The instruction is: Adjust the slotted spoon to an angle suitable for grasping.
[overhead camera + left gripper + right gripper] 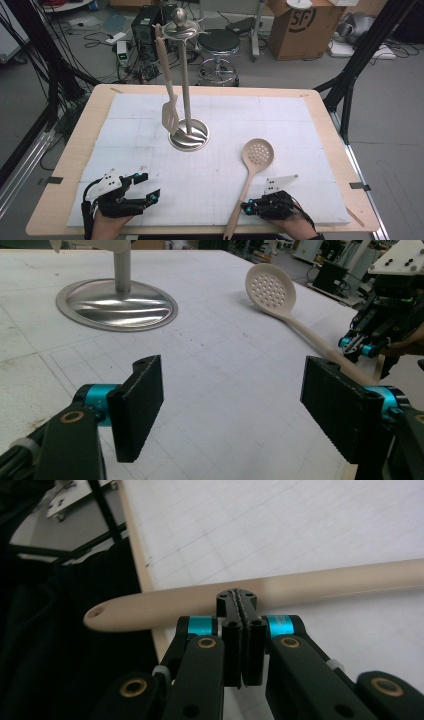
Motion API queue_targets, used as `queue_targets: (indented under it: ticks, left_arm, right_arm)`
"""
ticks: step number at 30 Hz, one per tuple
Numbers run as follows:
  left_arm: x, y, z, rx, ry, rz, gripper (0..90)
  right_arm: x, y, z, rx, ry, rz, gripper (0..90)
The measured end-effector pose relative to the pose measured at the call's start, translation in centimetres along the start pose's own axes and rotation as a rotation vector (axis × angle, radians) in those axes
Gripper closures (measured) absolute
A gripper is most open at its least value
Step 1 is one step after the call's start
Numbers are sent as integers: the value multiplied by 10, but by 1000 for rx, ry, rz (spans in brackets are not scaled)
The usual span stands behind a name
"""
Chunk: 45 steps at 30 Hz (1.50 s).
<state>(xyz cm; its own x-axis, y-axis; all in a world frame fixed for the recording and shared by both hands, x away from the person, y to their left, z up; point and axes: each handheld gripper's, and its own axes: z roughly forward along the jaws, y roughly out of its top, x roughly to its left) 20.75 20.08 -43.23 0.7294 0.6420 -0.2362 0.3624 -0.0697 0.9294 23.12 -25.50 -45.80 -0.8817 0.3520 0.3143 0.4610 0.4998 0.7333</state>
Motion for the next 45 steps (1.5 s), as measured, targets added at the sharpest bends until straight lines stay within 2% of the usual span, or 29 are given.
queue_targets:
  ticks: [2, 10, 19, 24, 31, 35, 40, 45]
  left_arm:
    - [0, 0, 0, 2, -3, 3, 258]
    - [0, 0, 1, 1, 0, 4, 259]
    - [0, 1, 0, -1, -2, 3, 259]
    - [0, 1, 0, -4, 0, 4, 259]
    - [0, 2, -2, -8, -1, 6, 259]
    - [0, 2, -2, -11, -3, 4, 259]
    - [0, 2, -2, -11, -2, 5, 259]
    - [0, 2, -1, -8, -1, 6, 259]
  right_arm:
    - [-1, 1, 1, 4, 11, 16, 899]
    - [-1, 11, 12, -24, 18, 24, 900]
    - [-4, 23, 24, -20, 8, 39, 900]
    - [-8, 34, 35, -29, -2, 45, 900]
    - [-16, 48, 49, -45, -55, 70, 900]
    - [-23, 55, 55, -54, -50, 98, 900]
    - [-27, 61, 60, -66, -79, 110, 900]
    - [-31, 66, 64, -76, -88, 129, 900]
